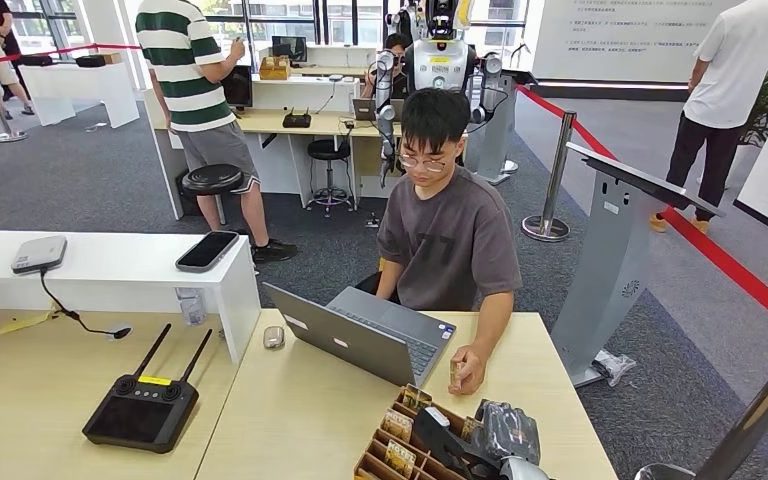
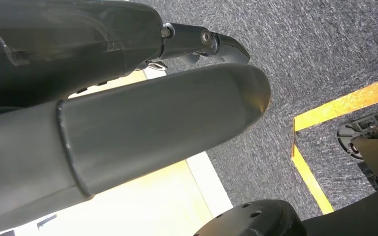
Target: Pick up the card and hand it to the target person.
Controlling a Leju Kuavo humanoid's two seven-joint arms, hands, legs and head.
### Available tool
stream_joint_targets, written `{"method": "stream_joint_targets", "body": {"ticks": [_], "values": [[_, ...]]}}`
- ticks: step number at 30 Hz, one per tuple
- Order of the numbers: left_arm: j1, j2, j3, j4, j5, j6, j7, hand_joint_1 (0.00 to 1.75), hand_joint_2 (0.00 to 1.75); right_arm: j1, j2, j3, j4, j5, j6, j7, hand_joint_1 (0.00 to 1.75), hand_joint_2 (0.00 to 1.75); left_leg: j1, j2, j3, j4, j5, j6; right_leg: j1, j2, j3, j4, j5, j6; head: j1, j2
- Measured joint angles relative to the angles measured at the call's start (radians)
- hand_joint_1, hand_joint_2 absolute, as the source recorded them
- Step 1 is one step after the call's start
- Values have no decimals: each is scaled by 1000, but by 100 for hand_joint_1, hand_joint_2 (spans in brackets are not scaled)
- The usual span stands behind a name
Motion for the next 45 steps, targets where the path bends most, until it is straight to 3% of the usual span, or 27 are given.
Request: {"method": "stream_joint_targets", "body": {"ticks": [19,37,45], "values": [[2,1,0,0,0,1,-2,0,0,11,-10,0,-66,-1,-12,-9,136,175,0,0,0,0,0,0,0,0,0,0,0,0,0,0],[6,3,0,0,3,2,-4,0,0,12,-24,0,-134,0,-5,-8,158,175,0,0,0,0,0,0,0,0,0,0,0,0,0,0],[13,3,0,0,0,2,-15,0,0,8,-42,-8,-235,14,-73,-26,159,175,0,0,0,0,0,0,0,0,0,0,0,0,0,0]]}}
